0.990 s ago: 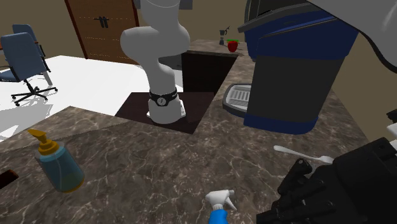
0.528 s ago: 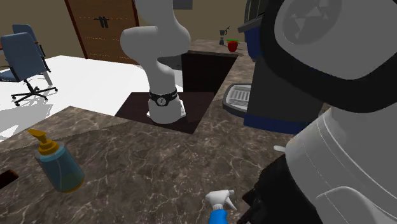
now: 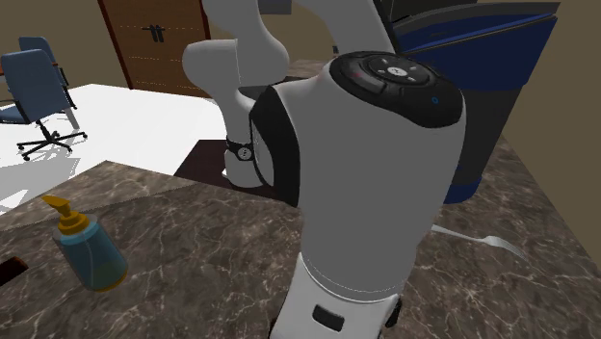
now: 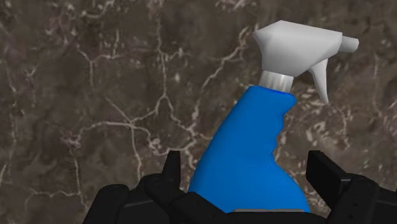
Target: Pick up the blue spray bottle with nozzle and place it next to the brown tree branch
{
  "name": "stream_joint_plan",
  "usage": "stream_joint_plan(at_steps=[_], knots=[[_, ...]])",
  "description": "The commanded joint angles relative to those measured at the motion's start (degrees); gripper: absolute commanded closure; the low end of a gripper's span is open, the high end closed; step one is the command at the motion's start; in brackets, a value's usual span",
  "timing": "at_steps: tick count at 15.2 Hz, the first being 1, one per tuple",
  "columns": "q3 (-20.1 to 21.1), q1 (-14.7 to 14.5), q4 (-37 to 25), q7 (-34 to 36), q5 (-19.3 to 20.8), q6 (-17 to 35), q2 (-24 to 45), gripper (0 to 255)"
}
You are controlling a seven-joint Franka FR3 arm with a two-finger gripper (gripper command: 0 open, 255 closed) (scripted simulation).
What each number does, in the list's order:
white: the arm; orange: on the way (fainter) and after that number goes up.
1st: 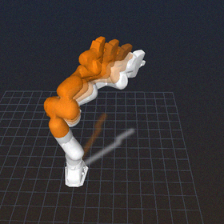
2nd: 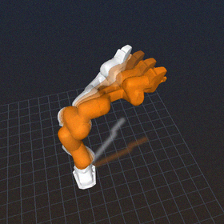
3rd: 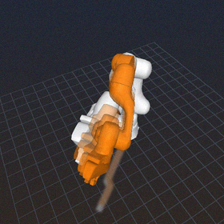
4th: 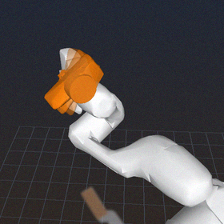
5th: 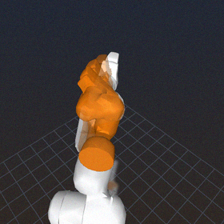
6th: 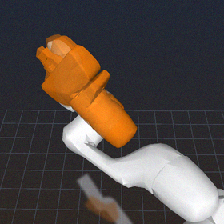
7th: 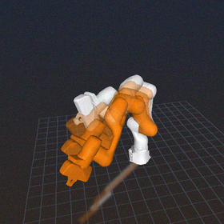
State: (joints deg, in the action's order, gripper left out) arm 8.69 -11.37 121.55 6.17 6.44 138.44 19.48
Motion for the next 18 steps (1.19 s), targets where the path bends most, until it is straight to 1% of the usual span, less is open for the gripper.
stream_joint_plan(at_steps=[1,5,13,14,18], knots=[[-0.2,-0.1,0.6,0.9,0.0,2.2,1.0,0],[-0.5,-0.3,0.8,1.3,0.6,4.4,3.1,0],[-0.6,-0.3,0.8,1.3,0.6,4.4,3.1,0],[-0.6,-0.3,0.8,1.3,0.6,4.4,3.1,255],[-0.6,-0.3,0.8,1.3,0.6,4.4,3.1,255]])
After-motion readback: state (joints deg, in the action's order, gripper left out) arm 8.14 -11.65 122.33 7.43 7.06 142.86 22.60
